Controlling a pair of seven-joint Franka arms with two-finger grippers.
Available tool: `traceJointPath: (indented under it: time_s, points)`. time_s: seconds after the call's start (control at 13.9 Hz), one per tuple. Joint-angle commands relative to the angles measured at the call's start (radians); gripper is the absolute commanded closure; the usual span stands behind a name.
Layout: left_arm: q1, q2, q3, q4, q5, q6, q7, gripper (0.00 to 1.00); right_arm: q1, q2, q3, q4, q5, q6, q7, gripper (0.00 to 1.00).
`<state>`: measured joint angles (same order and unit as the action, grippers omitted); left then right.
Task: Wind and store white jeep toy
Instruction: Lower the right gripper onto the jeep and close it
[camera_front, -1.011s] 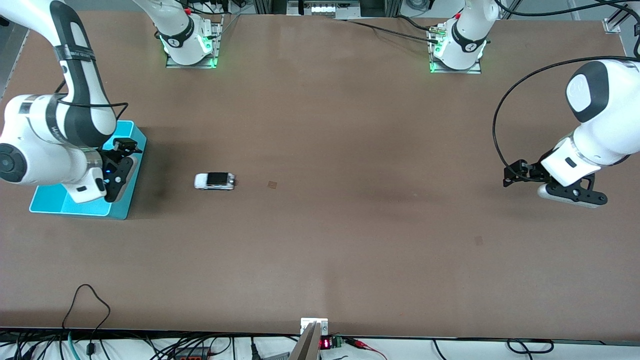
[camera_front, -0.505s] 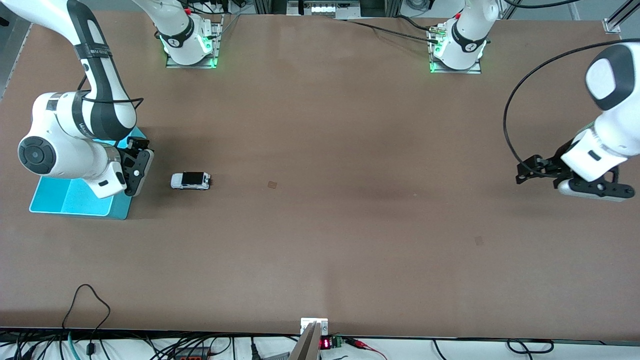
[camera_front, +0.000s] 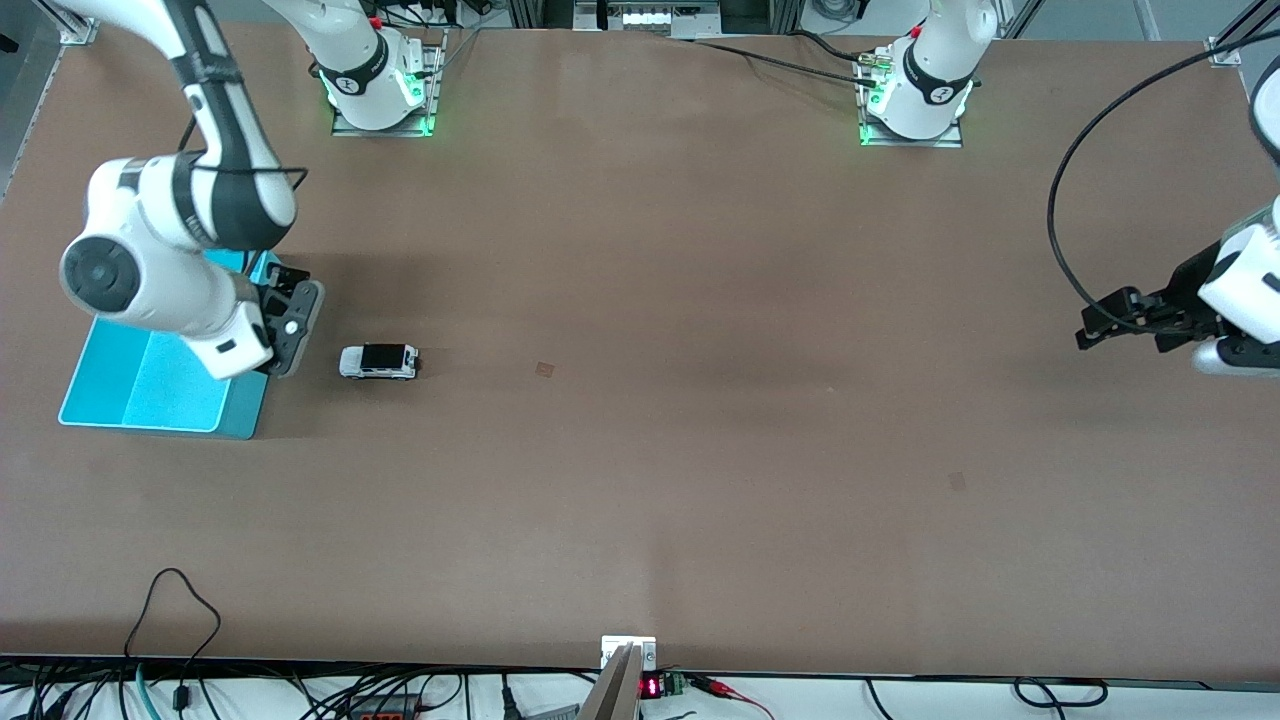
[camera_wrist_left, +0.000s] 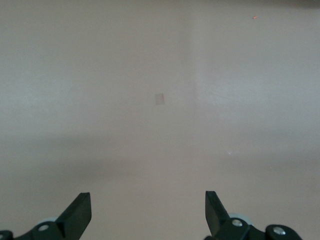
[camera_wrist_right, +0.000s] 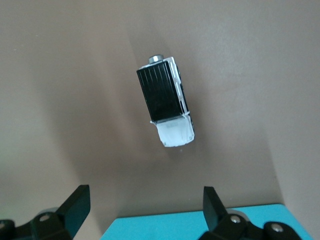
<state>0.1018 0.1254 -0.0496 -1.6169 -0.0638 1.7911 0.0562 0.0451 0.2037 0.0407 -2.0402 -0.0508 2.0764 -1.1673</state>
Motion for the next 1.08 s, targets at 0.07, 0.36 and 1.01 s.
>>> traceJointPath:
  time_s: [0.07, 0.36, 1.01]
  points:
    - [-0.011, -0.012, 0.002, 0.061, -0.007, -0.084, -0.038, 0.0, 0.002, -0.093, 0.042, -0.187, -0.043, 0.197, 0.014, 0.0]
    - [-0.025, -0.021, 0.01, 0.06, 0.006, -0.084, -0.047, 0.0, 0.01, -0.044, 0.085, -0.21, -0.107, 0.344, 0.008, 0.0]
    - [-0.119, -0.046, 0.103, 0.058, 0.009, -0.12, -0.047, 0.0, 0.028, 0.121, 0.085, -0.198, -0.149, 0.553, -0.091, 0.0]
